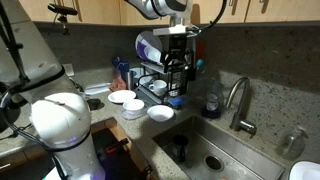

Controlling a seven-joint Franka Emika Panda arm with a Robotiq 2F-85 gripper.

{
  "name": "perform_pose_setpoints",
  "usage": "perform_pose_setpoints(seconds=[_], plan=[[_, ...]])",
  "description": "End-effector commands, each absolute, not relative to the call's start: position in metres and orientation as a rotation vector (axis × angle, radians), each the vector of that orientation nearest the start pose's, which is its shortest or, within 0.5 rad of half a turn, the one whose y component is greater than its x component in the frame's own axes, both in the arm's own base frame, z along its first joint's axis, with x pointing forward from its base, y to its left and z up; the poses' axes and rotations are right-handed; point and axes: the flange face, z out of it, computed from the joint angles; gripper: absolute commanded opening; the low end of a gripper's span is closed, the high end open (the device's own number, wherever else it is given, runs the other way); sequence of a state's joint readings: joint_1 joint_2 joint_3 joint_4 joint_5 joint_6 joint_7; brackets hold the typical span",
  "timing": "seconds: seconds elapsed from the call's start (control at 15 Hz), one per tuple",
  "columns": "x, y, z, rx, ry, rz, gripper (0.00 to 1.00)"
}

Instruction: Remove the white bowl from the countertop and put it on the plate then remove the other white bowl from the transparent bowl and put it on top of the one on the plate

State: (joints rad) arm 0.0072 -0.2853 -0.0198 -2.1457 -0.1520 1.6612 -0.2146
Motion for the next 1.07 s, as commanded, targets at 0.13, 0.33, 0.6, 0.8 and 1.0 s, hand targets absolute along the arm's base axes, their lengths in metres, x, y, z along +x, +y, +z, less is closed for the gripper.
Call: perform_pose_setpoints(seconds=[0.13,0.33,0.6,0.8,1.0], plan=[[0.455,-0.016,0.498,-3.174,-0.395,0.384,1.0],[0.464,-0.007,0.476,-3.113,-0.398,0.442,1.0],[0.479,0.007,0.438,-3.013,-0.406,0.52,1.0],[0.482,0.011,0.417,-2.929,-0.456,0.542,1.0],[0.477,0.011,0.406,-2.859,-0.484,0.542,1.0]])
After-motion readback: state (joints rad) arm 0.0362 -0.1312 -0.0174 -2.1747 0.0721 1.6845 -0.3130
